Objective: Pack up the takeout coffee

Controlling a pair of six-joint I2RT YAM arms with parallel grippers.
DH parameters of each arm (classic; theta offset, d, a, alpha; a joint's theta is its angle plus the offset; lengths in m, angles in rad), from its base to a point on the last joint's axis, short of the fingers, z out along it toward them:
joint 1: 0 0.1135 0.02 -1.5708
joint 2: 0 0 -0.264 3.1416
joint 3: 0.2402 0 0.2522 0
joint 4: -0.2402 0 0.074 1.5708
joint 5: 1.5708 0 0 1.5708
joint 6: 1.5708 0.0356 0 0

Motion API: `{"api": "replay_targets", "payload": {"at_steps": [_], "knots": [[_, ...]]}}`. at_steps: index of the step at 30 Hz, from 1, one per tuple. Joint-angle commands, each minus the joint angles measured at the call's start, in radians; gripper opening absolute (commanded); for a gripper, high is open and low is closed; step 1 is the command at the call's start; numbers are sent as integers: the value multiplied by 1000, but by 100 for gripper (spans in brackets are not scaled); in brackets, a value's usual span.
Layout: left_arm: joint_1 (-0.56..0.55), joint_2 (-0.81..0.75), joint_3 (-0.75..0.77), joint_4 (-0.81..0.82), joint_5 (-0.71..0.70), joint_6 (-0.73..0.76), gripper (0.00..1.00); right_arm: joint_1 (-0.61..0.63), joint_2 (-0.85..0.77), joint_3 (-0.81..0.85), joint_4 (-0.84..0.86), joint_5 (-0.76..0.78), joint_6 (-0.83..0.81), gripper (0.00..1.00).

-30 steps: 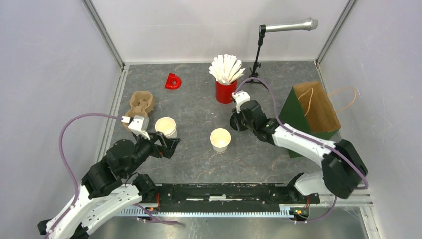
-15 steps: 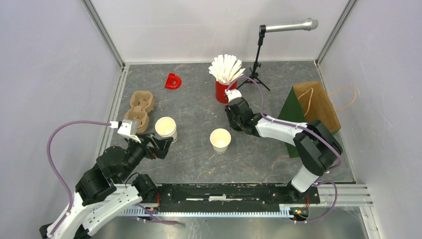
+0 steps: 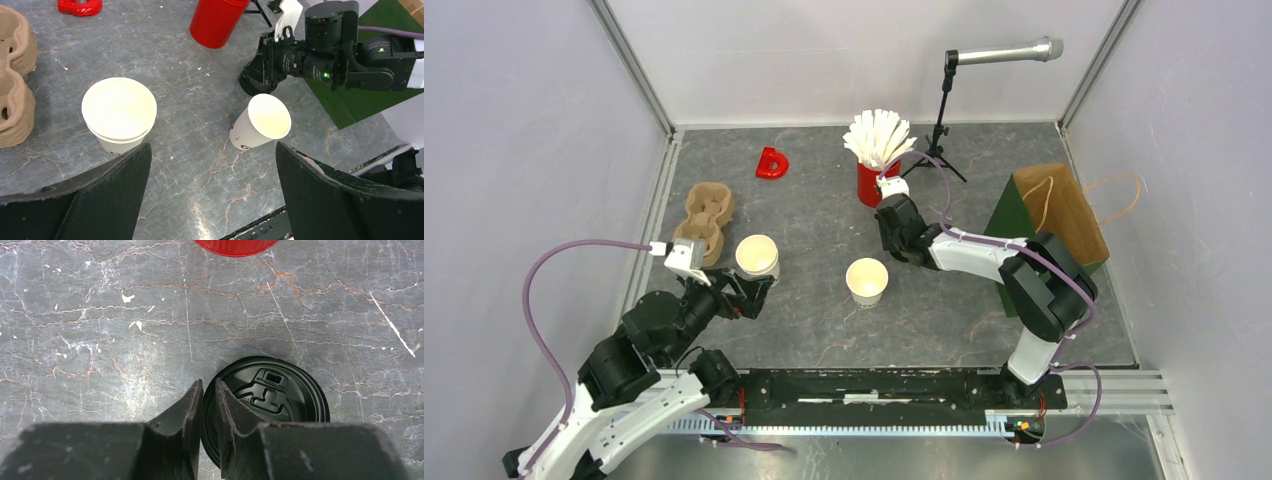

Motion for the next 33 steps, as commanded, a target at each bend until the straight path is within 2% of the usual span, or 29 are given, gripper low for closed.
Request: {"api": "replay_targets", "payload": {"at_steps": [1, 8, 14, 19, 33], "knots": [[-4, 13, -4, 21, -18, -19, 100, 5, 0, 40, 10, 32, 23, 19], [-4, 25, -4, 21, -20, -19, 100, 5, -37, 29, 8, 11, 21, 0], [-4, 42, -4, 21, -15, -19, 100, 5, -106, -19, 12, -13, 38, 0], [-4, 53, -3, 20, -11, -18, 100, 5, -131, -51, 6, -22, 53, 6], [-4, 59, -4, 20, -12, -20, 100, -3, -122, -63, 29, -36, 16, 10]]}}
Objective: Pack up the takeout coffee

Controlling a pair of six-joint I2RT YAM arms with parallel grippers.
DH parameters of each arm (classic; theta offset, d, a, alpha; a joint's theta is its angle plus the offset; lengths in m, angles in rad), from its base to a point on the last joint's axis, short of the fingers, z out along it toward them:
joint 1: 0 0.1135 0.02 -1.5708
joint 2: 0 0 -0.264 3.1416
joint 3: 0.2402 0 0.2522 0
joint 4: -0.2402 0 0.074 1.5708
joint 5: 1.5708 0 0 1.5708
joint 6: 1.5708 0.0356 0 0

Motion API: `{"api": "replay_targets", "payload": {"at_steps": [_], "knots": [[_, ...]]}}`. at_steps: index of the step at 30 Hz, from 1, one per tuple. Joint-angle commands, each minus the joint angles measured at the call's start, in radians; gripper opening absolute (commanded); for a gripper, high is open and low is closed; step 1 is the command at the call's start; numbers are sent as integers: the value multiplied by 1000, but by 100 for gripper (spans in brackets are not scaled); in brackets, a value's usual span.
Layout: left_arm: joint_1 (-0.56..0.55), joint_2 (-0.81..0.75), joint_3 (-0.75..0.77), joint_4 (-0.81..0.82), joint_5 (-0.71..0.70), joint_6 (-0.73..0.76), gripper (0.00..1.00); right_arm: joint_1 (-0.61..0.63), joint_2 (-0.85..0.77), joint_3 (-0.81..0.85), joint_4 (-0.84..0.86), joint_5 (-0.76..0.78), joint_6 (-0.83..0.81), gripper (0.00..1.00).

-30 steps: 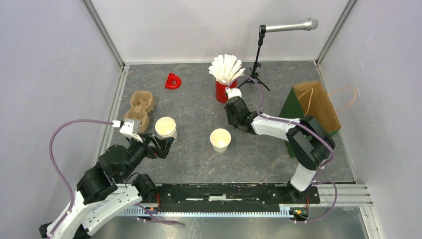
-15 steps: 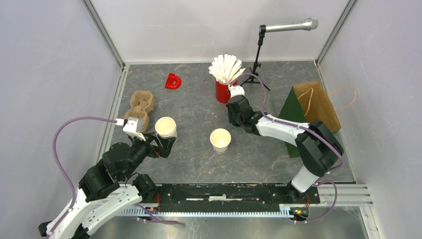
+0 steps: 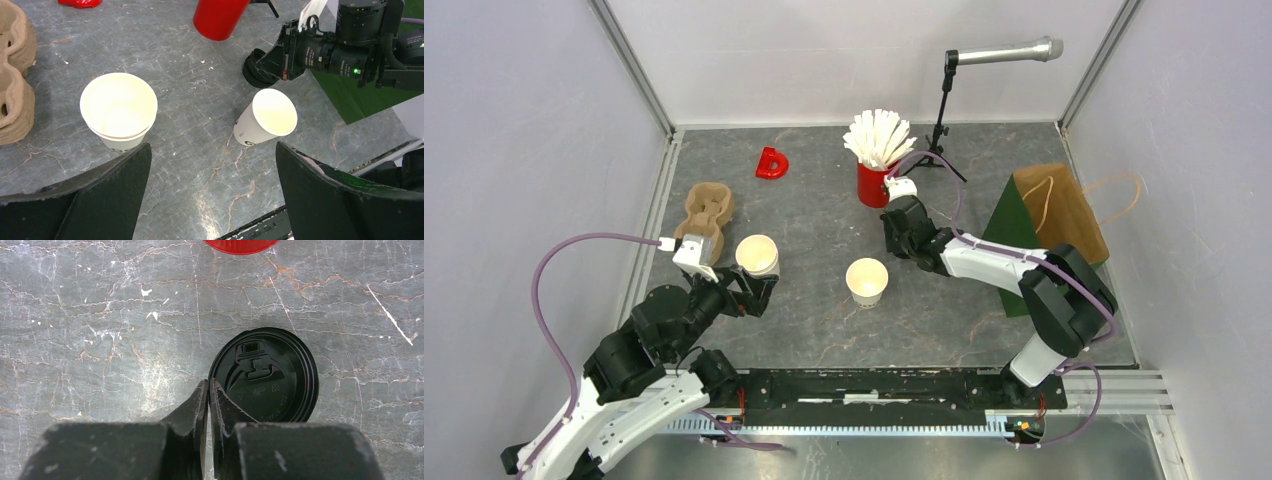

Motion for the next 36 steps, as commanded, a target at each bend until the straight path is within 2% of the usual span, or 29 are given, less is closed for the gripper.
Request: {"api": "replay_targets", "payload": {"at_steps": [1, 12, 25, 36], "knots": [[-3, 14, -3, 20, -12, -19, 100, -5, -17, 1, 28, 2, -19, 10], [-4, 20, -1, 20, -12, -19, 100, -20, -31, -4, 30, -24, -49, 16], [-4, 23, -2, 20, -13, -19, 100, -34, 25, 50, 24, -68, -59, 25], [-4, 25, -1, 20, -11, -18, 100, -34, 71, 97, 1, -56, -59, 24]]}}
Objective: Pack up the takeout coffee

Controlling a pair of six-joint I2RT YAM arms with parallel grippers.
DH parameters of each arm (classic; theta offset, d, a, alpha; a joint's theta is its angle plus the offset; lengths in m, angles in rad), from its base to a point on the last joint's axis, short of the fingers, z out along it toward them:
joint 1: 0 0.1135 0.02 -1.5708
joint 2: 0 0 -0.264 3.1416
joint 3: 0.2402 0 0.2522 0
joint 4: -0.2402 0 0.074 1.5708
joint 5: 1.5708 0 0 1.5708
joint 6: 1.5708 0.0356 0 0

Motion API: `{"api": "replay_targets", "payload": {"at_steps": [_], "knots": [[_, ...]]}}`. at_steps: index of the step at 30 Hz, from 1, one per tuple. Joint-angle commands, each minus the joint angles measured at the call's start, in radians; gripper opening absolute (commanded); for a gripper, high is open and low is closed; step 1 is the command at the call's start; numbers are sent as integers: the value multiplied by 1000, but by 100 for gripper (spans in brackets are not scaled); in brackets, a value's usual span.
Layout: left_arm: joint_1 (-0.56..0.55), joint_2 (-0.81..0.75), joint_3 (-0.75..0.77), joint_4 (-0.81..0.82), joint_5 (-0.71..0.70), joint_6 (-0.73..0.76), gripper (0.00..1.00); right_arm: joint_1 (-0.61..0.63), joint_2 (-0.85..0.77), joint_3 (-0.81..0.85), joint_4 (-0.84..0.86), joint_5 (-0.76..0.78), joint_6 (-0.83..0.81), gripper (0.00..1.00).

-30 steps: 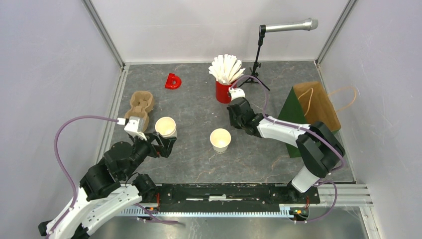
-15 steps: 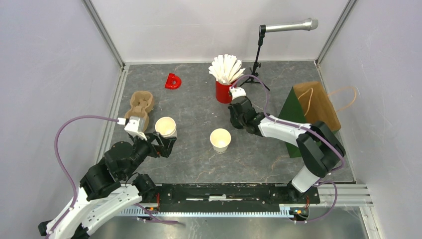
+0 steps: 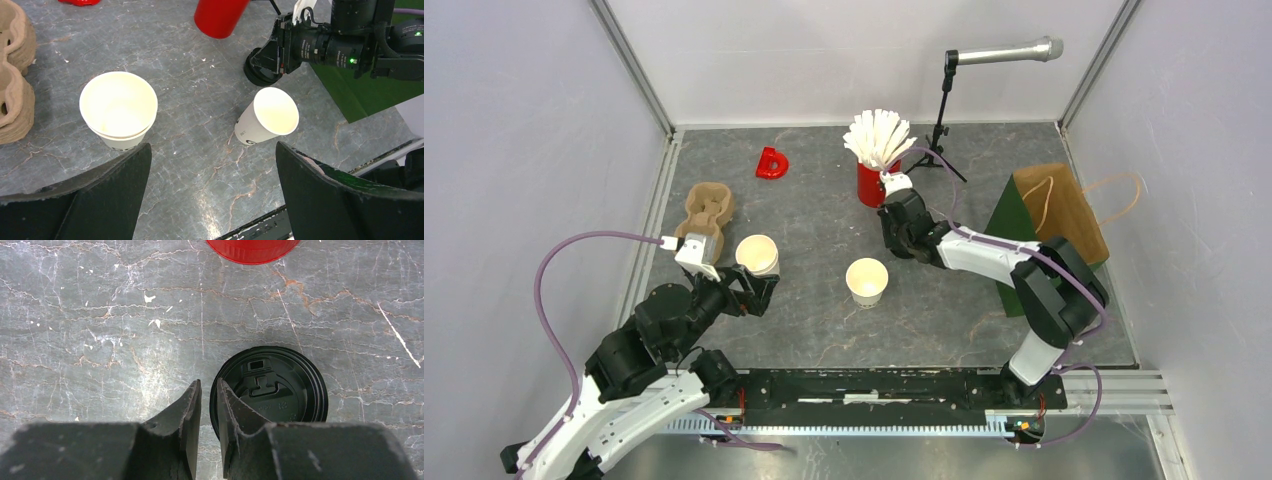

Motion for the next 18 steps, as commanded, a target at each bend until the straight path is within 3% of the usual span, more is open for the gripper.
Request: {"api": "replay_targets", "payload": {"at_steps": [1, 18], "knots": [[-4, 14, -1, 20, -11, -19, 100, -2, 20, 50, 5, 10, -8, 24], [-4, 15, -2, 20, -9, -16, 100, -2, 35, 58, -20, 39, -15, 17]]}}
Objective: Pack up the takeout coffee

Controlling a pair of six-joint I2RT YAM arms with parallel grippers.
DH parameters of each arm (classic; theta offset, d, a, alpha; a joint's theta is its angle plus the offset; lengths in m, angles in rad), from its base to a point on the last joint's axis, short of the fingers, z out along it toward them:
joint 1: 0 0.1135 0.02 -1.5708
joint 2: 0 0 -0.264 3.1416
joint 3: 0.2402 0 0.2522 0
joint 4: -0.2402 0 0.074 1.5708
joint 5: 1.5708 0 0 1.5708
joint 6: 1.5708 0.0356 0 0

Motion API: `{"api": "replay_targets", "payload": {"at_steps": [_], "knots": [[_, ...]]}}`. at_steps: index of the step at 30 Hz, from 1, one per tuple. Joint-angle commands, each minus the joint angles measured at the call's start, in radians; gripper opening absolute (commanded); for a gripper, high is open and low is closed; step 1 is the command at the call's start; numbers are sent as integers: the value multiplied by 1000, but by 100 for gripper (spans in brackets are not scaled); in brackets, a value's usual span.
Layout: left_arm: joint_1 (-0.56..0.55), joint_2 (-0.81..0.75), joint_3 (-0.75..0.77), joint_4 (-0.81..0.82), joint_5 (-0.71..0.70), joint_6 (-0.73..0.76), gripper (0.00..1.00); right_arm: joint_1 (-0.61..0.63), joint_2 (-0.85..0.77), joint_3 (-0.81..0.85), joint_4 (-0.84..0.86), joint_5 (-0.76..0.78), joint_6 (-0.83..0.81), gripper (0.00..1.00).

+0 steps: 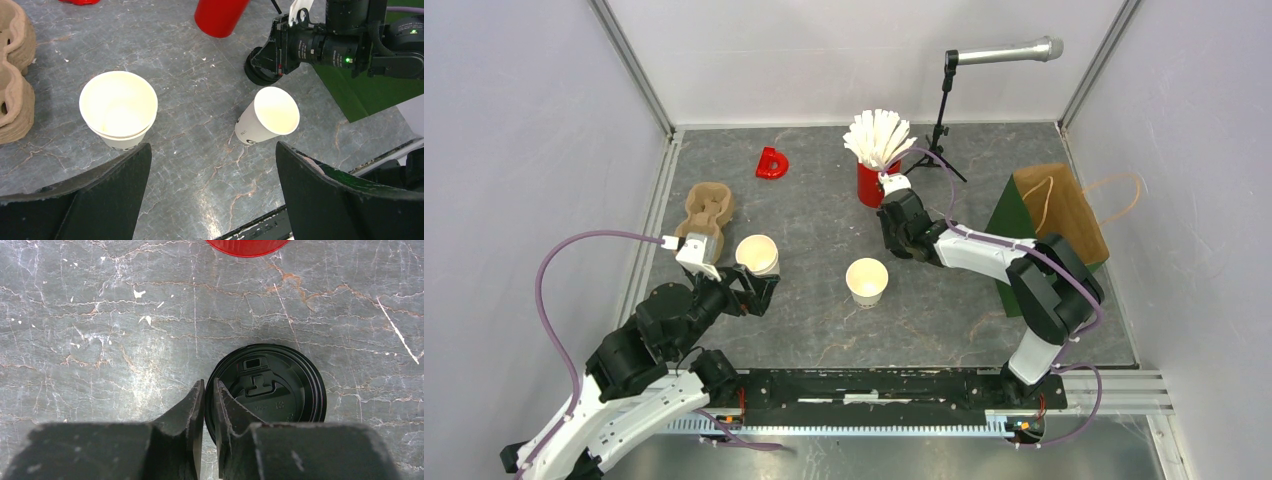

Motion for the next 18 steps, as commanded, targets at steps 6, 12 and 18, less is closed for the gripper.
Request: {"api": "replay_targets", "payload": {"at_steps": [6, 12, 18], "knots": [[-4, 14, -2, 20, -11, -16, 100, -3, -4, 29, 23, 0, -16, 4], [-4, 20, 0, 15, -13, -18, 100, -8, -31, 16, 25, -15, -12, 0], [-4, 23, 1, 15, -11, -17, 100, -11, -67, -5, 24, -13, 4, 0]]}}
